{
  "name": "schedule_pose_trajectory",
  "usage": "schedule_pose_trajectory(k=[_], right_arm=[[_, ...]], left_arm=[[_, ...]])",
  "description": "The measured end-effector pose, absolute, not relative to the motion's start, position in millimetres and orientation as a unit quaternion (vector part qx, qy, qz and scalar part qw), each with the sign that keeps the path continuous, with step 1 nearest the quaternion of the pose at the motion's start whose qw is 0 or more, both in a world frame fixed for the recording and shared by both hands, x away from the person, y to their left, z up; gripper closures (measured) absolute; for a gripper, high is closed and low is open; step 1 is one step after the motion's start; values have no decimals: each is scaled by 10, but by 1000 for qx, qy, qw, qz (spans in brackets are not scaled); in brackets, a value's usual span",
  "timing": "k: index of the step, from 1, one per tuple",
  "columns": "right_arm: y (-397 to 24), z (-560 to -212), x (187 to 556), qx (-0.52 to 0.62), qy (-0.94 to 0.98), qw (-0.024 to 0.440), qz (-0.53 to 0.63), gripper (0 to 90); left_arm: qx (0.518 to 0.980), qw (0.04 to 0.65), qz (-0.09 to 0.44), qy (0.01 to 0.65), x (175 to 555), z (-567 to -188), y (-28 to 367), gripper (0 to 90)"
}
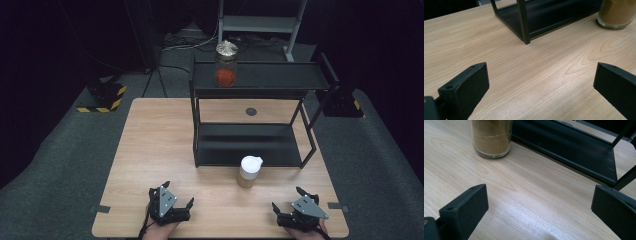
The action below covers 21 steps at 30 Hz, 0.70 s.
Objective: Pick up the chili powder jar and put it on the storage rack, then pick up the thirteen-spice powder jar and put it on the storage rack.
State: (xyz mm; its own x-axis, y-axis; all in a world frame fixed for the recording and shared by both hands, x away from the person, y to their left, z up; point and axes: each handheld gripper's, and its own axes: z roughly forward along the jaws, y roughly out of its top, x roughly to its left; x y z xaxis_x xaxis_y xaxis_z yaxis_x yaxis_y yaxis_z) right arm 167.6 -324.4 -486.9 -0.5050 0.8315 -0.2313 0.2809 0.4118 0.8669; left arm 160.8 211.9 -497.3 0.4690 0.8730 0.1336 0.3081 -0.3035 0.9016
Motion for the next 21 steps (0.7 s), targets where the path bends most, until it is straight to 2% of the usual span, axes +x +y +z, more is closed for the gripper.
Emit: schedule_pose_trajectory(k=[21], right_arm=[[-3122,-4827,1589,313,764,347,444,1]], left_arm=[[749,422,331,388,1561,-4958,2085,6]])
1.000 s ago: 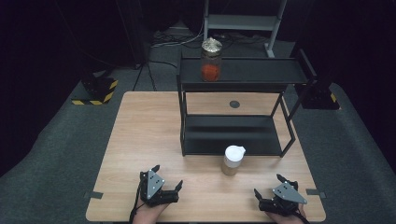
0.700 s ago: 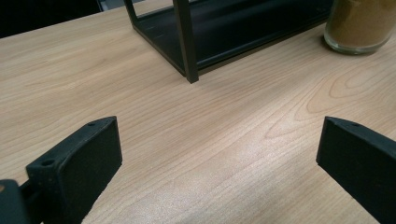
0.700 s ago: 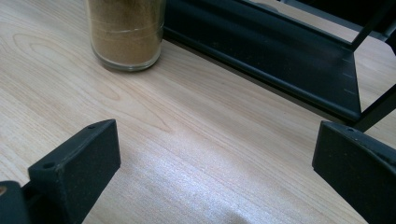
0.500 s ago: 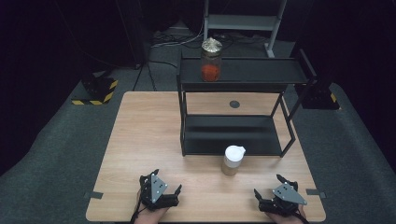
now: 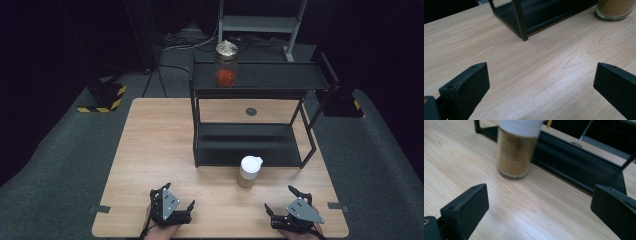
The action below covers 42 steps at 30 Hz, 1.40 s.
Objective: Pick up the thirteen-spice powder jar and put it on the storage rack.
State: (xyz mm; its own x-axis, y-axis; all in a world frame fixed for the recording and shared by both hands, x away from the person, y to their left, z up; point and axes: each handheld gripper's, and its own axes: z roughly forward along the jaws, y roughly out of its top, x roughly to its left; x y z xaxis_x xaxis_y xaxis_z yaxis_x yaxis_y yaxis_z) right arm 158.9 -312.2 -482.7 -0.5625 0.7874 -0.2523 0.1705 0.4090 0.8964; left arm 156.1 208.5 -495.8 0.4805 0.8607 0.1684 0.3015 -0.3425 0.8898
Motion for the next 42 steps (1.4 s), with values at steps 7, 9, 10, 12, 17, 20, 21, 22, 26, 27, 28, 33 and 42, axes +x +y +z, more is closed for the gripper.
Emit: schedule_pose_trajectory(k=[7,9,10,12,17,20,21,22,26,27,28,33,42], right_arm=[[-3064,-4799,1613,317,760,340,454,0],[-3053,-4791,1621,318,757,341,458,0],[-3037,-4787,1630,320,754,341,462,0],[-3025,-4779,1647,322,753,338,464,0],[-2999,-4799,1693,323,746,330,479,0],[-2939,-4808,1755,329,743,326,484,0],[-2939,-4808,1755,329,743,326,484,0],[-2908,-4819,1791,331,740,323,488,0],[-2846,-4836,1859,331,740,320,490,0],[-2828,-4843,1880,332,740,319,490,0],[-2805,-4849,1905,332,740,318,491,0],[-2742,-4870,1976,332,736,319,496,0],[-2637,-4879,2121,340,732,309,503,0]], left_arm=[[755,415,335,382,1559,-4949,2058,6],[756,413,336,380,1557,-4949,2051,6],[756,414,336,381,1557,-4949,2052,6],[755,415,335,381,1558,-4949,2059,6],[753,419,335,382,1551,-4959,2070,6],[753,420,337,379,1544,-4964,2071,6],[753,420,337,379,1544,-4964,2071,6],[753,420,337,378,1541,-4966,2072,6],[751,425,338,376,1530,-4980,2086,6],[751,425,338,376,1530,-4981,2088,6],[751,426,338,376,1530,-4981,2090,6],[751,428,334,376,1539,-4978,2107,6],[752,434,321,377,1575,-4966,2154,6]])
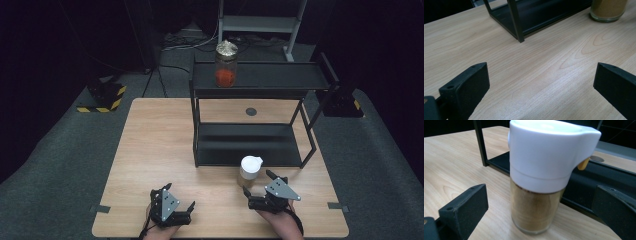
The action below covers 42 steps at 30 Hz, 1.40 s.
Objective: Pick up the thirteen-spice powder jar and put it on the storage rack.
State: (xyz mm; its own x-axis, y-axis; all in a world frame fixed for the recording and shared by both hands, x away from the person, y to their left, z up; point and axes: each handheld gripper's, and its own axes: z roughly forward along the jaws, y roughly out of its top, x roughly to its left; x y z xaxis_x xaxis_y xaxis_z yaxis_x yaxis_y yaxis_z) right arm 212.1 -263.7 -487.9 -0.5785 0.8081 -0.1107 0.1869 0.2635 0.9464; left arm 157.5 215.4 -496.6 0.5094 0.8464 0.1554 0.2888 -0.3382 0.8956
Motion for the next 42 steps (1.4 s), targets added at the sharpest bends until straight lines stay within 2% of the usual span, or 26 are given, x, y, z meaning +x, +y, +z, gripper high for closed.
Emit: schedule_pose_trajectory(k=[7,12,23,26,28,29,30,42], right_arm=[[-2617,-4910,2217,351,718,299,521,0],[-2585,-4924,2297,364,712,292,525,40],[-2555,-4937,2396,364,713,278,530,171],[-2549,-4949,2416,363,712,275,535,233],[-2547,-4969,2411,362,709,275,539,233],[-2547,-4978,2407,362,707,277,541,278],[-2544,-4986,2399,364,705,278,542,287],[-2551,-5068,2373,368,690,283,556,294]], left_arm=[[749,438,325,376,1555,-4984,2159,6],[750,437,328,373,1547,-4987,2147,6],[748,440,327,374,1546,-4992,2160,6],[748,440,327,373,1547,-4991,2162,6],[748,440,327,373,1547,-4991,2162,6],[748,441,326,374,1546,-4993,2166,6],[747,442,327,374,1544,-4995,2167,6],[748,443,326,372,1545,-4996,2173,6]])
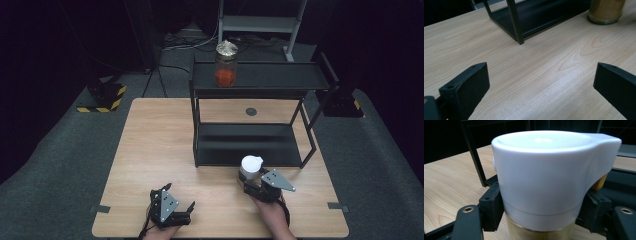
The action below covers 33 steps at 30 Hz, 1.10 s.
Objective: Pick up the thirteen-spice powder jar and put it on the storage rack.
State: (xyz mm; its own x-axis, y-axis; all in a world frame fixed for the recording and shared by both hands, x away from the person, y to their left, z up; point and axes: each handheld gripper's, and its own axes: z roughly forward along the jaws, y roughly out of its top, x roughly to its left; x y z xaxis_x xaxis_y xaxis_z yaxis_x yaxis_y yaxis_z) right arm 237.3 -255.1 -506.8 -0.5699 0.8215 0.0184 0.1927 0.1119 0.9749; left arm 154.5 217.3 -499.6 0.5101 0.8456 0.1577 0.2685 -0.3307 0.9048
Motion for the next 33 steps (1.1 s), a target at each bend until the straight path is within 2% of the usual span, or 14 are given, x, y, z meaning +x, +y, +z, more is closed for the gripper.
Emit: schedule_pose_trajectory(k=[33], right_arm=[[-2911,-4316,2051,338,668,331,574,294]], left_arm=[[755,438,325,363,1553,-4985,2164,6]])
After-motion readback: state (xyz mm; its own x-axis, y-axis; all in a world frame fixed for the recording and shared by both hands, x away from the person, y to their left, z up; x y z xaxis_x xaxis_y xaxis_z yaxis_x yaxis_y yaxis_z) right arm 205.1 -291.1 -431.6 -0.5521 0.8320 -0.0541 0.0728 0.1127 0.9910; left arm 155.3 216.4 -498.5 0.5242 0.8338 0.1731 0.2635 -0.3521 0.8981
